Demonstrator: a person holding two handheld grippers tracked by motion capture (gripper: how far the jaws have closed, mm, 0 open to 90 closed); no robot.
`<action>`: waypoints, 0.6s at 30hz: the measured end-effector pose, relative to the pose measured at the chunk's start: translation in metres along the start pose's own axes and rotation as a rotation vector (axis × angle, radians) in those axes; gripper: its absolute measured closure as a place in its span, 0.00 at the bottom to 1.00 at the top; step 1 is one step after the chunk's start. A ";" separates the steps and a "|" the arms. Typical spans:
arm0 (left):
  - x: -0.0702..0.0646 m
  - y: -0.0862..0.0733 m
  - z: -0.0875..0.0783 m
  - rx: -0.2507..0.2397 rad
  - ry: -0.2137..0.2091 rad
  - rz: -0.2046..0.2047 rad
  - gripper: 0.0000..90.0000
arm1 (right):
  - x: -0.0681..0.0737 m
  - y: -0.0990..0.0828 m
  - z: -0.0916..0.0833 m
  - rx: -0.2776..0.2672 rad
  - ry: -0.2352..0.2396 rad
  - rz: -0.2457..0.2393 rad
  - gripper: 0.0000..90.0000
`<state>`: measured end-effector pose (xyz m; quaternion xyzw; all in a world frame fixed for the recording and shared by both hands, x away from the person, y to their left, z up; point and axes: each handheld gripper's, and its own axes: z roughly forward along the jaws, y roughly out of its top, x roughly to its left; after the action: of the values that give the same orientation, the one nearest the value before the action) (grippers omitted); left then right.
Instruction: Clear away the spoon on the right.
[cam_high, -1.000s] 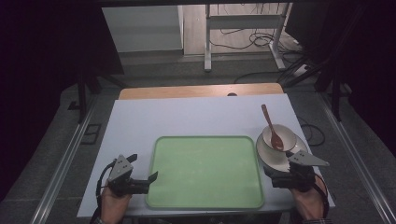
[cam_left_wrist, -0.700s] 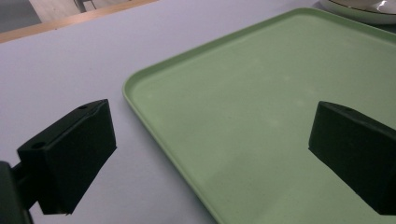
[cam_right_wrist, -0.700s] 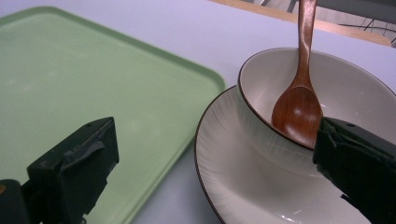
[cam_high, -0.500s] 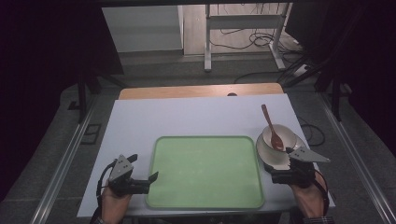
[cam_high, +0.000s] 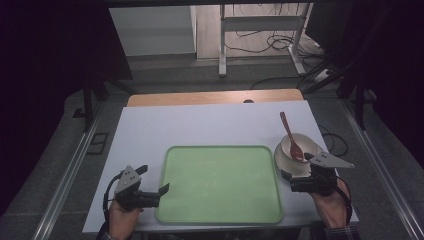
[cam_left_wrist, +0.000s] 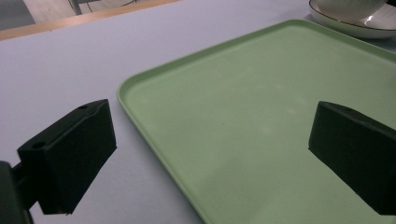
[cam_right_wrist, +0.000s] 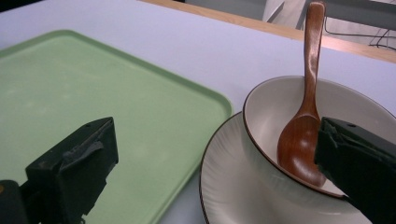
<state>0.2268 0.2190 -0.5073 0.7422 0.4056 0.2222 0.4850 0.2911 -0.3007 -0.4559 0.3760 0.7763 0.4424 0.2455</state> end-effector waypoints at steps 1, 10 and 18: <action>0.000 0.000 0.000 -0.001 -0.002 -0.002 0.01 | 0.000 0.001 0.000 0.006 -0.005 -0.002 0.00; -0.001 0.000 0.000 0.000 -0.017 0.002 0.01 | -0.008 0.009 0.003 0.017 0.010 0.015 0.00; -0.003 0.000 0.001 0.013 -0.003 0.020 0.01 | -0.014 0.016 0.008 0.026 -0.018 0.016 0.00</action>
<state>0.2263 0.2162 -0.5073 0.7498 0.3989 0.2234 0.4784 0.3108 -0.3024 -0.4449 0.3893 0.7768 0.4307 0.2441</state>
